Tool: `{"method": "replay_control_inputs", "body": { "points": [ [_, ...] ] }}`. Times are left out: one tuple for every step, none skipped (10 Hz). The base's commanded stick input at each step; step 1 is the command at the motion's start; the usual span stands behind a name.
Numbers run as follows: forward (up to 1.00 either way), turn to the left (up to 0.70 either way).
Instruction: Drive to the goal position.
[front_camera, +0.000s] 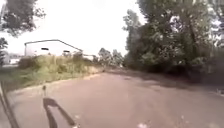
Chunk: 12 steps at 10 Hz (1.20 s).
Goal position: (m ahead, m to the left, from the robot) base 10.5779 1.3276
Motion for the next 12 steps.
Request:
{"method": "replay_control_inputs", "body": {
  "points": [
    [0.7,0.0],
    [0.7,0.0],
    [0.7,0.0],
    [0.7,0.0],
    [0.7,0.0],
    [0.7,0.0],
    [0.7,0.0],
    [0.7,0.07],
    [0.7,0.23],
    [0.7,0.35],
    [0.7,0.35],
    [0.7,0.35]
  ]
}}
